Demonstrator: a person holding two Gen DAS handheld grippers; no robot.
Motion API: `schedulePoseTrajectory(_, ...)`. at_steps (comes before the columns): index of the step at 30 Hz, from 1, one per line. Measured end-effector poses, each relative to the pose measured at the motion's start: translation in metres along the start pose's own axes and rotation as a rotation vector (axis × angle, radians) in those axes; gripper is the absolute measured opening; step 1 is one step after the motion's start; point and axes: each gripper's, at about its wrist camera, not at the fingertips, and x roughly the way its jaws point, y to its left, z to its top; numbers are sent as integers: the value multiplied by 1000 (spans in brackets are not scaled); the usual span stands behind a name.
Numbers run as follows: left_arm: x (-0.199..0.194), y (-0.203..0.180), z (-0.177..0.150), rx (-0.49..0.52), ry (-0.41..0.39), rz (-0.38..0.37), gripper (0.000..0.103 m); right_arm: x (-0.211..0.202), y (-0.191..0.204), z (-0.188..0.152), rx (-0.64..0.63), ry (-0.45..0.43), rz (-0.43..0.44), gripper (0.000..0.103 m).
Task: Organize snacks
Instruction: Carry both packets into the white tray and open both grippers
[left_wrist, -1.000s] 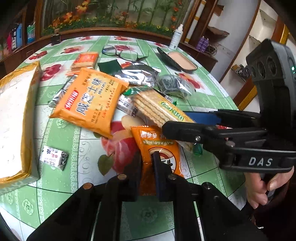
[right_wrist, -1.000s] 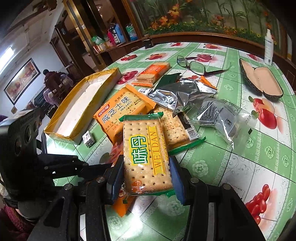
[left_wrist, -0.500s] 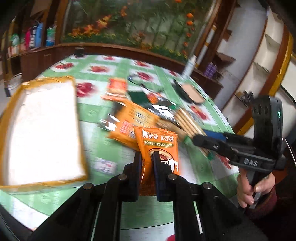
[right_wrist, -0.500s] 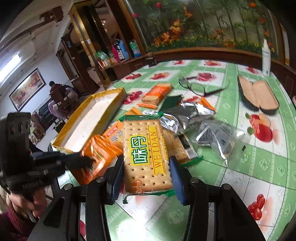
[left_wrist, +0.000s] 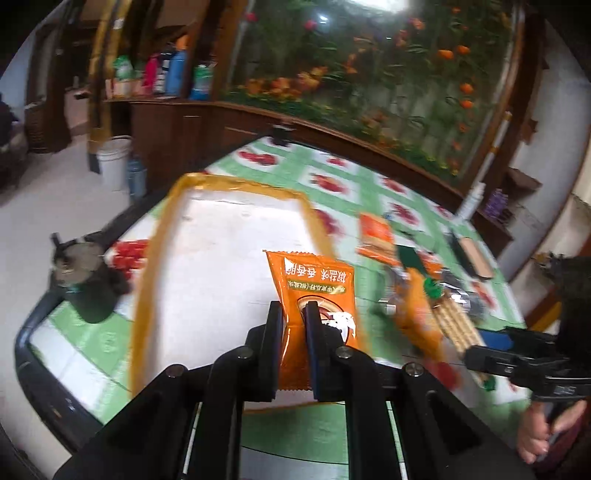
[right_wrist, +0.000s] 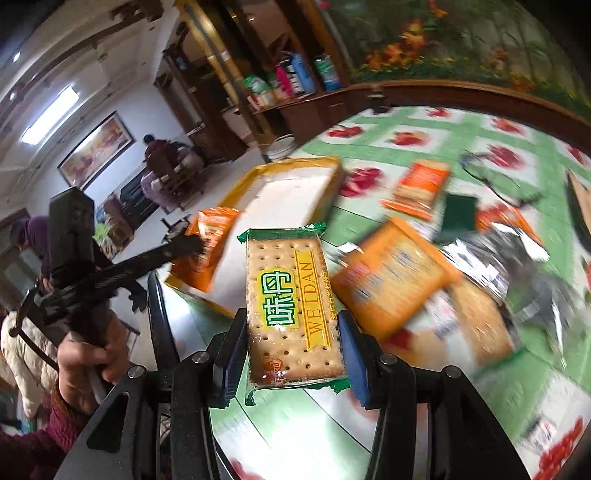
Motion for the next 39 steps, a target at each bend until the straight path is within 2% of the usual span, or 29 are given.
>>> schedulePoseTrajectory(4, 6, 22, -5, -17, 2, 88, 12, 31, 28, 14, -35, 45, 37, 52)
schedulePoseTrajectory(10, 12, 47, -12, -41, 20, 170, 12, 86, 46, 31, -44, 103, 11, 52)
schedulePoseTrajectory(18, 12, 51, -20, -29, 28, 218, 12, 133, 58, 34, -72, 154, -42, 52)
schedulePoseTrajectory(27, 13, 50, -23, -34, 31, 217, 14, 137, 63, 29, -132, 147, -55, 52)
schedulePoseTrajectory(28, 13, 50, -23, -34, 31, 215, 17, 137, 62, 29, -132, 146, -54, 52)
schedulePoseTrajectory(30, 11, 48, -22, -35, 22, 219, 30, 136, 63, 29, -130, 148, -50, 52)
schedulePoseTrajectory(31, 8, 48, -22, -36, 10, 219, 40, 135, 62, 29, -126, 150, -46, 52)
schedulePoseTrajectory(32, 7, 47, -21, -37, 1, 217, 44, 134, 62, 29, -121, 147, -41, 52)
schedulePoseTrajectory(39, -10, 46, -15, -49, -37, 210, 45, 121, 58, 33, -107, 122, -26, 52)
